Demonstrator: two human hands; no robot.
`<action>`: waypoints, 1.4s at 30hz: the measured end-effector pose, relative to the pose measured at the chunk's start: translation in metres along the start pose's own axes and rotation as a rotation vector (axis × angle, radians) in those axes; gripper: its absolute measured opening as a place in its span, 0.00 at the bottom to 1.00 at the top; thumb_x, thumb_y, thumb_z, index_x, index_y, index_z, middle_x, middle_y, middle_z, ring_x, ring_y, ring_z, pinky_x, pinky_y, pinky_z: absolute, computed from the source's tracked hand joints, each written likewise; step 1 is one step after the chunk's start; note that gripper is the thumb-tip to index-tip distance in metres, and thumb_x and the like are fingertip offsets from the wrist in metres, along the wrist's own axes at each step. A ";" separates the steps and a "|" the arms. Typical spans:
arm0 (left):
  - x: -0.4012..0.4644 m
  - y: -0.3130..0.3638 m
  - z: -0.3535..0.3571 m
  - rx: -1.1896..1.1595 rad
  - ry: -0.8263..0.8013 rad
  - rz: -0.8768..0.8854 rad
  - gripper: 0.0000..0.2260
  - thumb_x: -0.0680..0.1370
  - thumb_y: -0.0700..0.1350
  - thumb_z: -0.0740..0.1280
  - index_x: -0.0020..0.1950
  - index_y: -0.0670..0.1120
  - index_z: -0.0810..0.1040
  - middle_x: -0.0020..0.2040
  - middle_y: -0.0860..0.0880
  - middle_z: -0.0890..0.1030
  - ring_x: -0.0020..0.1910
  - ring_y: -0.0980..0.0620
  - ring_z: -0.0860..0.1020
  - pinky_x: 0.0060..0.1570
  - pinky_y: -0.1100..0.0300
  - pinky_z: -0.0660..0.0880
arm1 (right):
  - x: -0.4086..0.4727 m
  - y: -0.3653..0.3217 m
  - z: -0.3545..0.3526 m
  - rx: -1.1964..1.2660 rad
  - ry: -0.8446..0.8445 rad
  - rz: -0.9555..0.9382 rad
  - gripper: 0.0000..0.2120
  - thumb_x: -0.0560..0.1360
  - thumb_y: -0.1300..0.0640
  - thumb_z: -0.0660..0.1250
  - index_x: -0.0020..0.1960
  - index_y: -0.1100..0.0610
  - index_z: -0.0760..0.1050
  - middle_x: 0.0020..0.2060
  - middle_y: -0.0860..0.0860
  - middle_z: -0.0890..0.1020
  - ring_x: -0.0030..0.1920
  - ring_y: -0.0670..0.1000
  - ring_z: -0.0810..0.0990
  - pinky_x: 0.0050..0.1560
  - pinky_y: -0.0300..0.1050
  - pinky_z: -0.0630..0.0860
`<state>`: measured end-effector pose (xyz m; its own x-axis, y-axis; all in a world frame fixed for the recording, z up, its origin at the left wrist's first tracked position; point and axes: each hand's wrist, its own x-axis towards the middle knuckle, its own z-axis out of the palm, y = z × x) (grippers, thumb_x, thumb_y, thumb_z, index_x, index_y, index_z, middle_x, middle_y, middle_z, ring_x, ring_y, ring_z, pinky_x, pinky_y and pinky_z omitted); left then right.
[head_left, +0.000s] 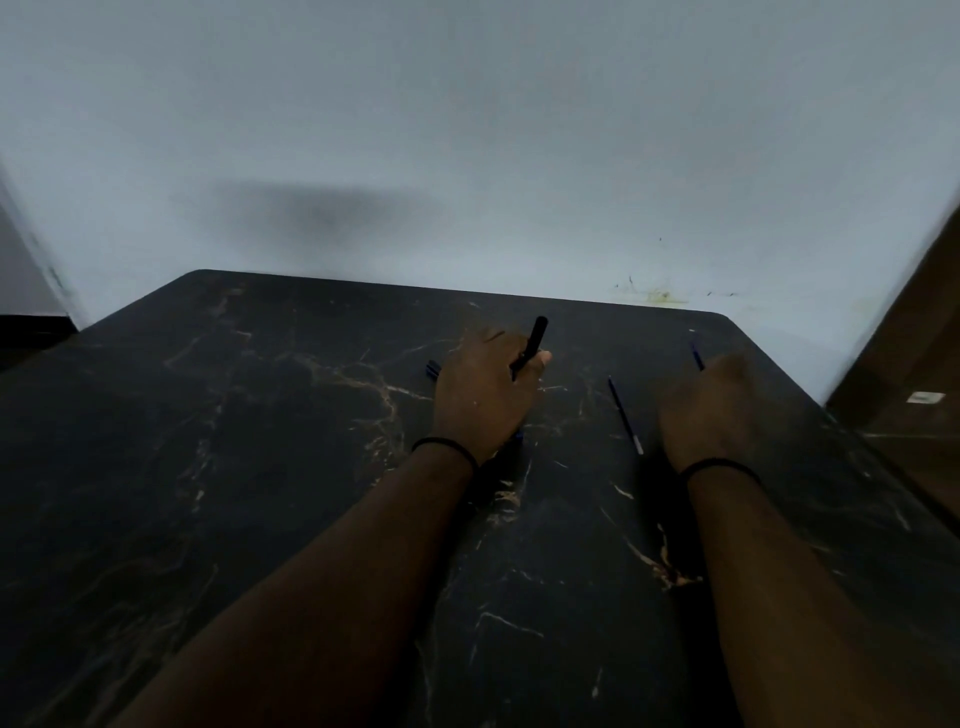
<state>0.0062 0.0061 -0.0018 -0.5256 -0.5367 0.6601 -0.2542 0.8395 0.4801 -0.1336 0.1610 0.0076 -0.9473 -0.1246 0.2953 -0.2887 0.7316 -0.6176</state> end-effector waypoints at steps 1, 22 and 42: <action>0.000 0.000 0.000 0.002 -0.004 0.000 0.12 0.79 0.56 0.64 0.37 0.55 0.71 0.36 0.56 0.72 0.36 0.57 0.71 0.33 0.67 0.63 | 0.000 0.000 0.000 -0.029 -0.020 0.020 0.17 0.77 0.62 0.63 0.64 0.68 0.68 0.57 0.67 0.78 0.55 0.68 0.79 0.55 0.60 0.78; 0.000 0.001 -0.001 -0.012 -0.041 -0.020 0.19 0.79 0.55 0.64 0.31 0.56 0.62 0.34 0.56 0.70 0.35 0.58 0.69 0.34 0.65 0.61 | 0.034 0.047 -0.020 -0.188 -0.078 0.179 0.24 0.83 0.51 0.57 0.72 0.65 0.69 0.72 0.65 0.68 0.70 0.67 0.68 0.69 0.60 0.68; 0.001 0.003 -0.001 -0.018 -0.031 -0.035 0.15 0.79 0.55 0.65 0.34 0.57 0.67 0.38 0.55 0.74 0.39 0.57 0.71 0.36 0.64 0.62 | -0.001 -0.004 0.007 -0.050 -0.237 -0.188 0.10 0.75 0.53 0.68 0.41 0.58 0.80 0.41 0.60 0.82 0.45 0.63 0.81 0.48 0.52 0.80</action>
<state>0.0059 0.0081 0.0006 -0.5418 -0.5628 0.6243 -0.2588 0.8184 0.5132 -0.1328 0.1529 0.0047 -0.8855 -0.4097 0.2194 -0.4607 0.7120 -0.5300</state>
